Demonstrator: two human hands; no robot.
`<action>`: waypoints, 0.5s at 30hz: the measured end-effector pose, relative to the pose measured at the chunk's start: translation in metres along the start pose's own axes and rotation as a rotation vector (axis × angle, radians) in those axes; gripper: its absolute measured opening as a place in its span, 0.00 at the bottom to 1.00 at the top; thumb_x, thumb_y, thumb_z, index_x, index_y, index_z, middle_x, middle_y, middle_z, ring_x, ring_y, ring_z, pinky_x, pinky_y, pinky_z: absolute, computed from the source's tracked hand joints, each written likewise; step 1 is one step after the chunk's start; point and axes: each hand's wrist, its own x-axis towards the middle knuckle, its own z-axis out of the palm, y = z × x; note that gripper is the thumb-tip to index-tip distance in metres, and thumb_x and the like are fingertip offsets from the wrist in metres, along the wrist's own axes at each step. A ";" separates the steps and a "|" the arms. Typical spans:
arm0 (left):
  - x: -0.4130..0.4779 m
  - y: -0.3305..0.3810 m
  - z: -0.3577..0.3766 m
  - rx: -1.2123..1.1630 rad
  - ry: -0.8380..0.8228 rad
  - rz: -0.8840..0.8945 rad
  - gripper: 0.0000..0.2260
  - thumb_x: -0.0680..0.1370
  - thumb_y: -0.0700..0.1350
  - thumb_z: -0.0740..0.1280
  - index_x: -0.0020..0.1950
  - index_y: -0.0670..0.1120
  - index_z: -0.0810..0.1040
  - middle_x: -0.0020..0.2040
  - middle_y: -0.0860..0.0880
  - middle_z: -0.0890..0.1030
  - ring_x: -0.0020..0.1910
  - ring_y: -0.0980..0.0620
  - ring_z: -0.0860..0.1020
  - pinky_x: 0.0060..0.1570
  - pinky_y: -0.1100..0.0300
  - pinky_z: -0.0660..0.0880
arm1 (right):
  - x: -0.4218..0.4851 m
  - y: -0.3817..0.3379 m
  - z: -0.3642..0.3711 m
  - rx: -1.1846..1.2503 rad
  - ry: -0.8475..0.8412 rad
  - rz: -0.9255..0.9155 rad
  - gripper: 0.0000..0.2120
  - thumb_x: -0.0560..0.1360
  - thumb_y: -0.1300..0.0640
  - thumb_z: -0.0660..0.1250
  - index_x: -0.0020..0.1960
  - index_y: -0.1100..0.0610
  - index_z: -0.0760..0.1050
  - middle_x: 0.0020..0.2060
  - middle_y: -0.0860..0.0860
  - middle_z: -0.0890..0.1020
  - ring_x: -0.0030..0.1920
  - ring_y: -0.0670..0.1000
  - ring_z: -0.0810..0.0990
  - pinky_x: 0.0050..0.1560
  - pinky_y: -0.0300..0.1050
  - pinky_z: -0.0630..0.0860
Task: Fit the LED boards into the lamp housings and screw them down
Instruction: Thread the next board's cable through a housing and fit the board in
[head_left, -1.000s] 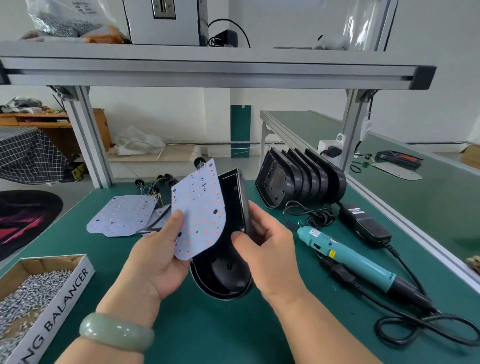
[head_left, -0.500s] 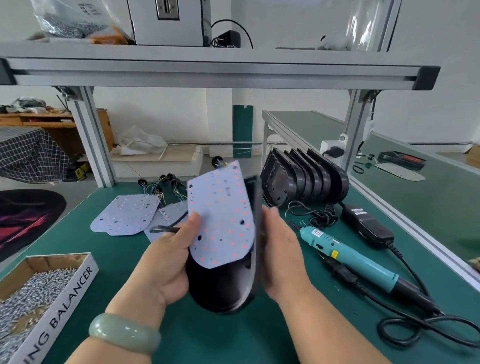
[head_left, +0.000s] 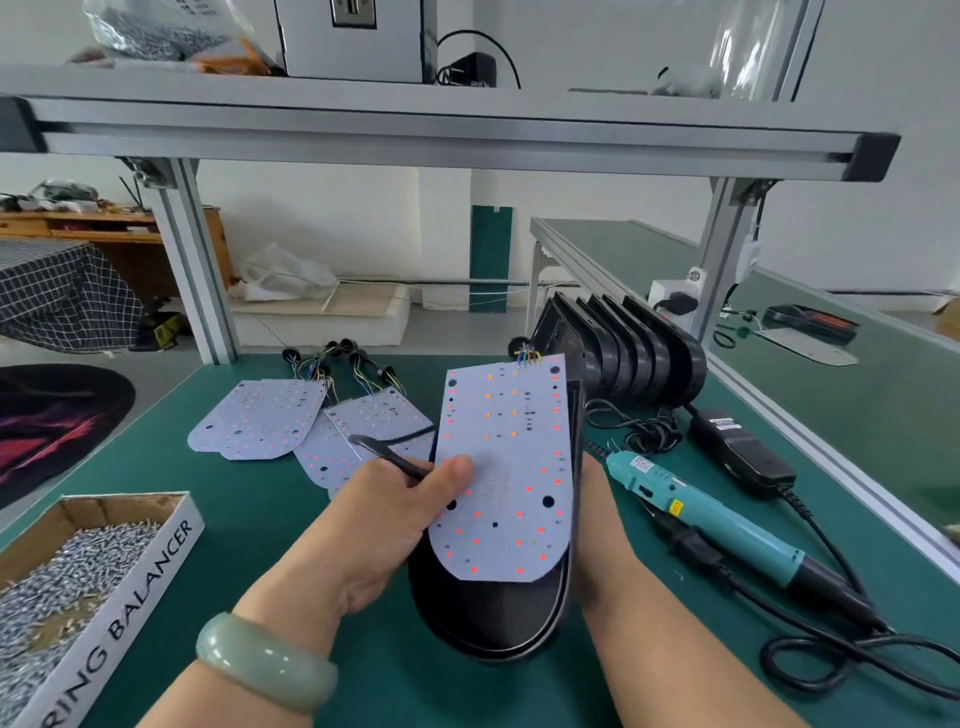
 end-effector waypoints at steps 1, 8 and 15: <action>0.000 0.001 -0.002 -0.008 0.003 -0.015 0.27 0.62 0.56 0.72 0.51 0.36 0.82 0.52 0.41 0.84 0.57 0.41 0.80 0.61 0.48 0.74 | -0.002 0.000 0.005 0.021 -0.012 0.012 0.09 0.75 0.57 0.61 0.42 0.63 0.75 0.39 0.57 0.80 0.39 0.53 0.77 0.48 0.44 0.73; 0.002 0.004 -0.009 -0.447 -0.026 -0.152 0.17 0.66 0.46 0.68 0.46 0.33 0.82 0.46 0.35 0.84 0.39 0.44 0.84 0.38 0.54 0.82 | 0.003 -0.006 -0.008 -0.547 0.155 -0.216 0.11 0.68 0.75 0.68 0.42 0.62 0.83 0.40 0.58 0.86 0.39 0.54 0.81 0.45 0.58 0.80; 0.008 0.007 -0.008 -0.494 0.162 -0.107 0.18 0.77 0.52 0.63 0.47 0.38 0.83 0.47 0.40 0.84 0.37 0.47 0.83 0.39 0.54 0.82 | 0.009 -0.016 -0.042 -1.129 0.119 -0.079 0.13 0.75 0.59 0.66 0.33 0.52 0.78 0.28 0.49 0.83 0.28 0.44 0.77 0.35 0.41 0.77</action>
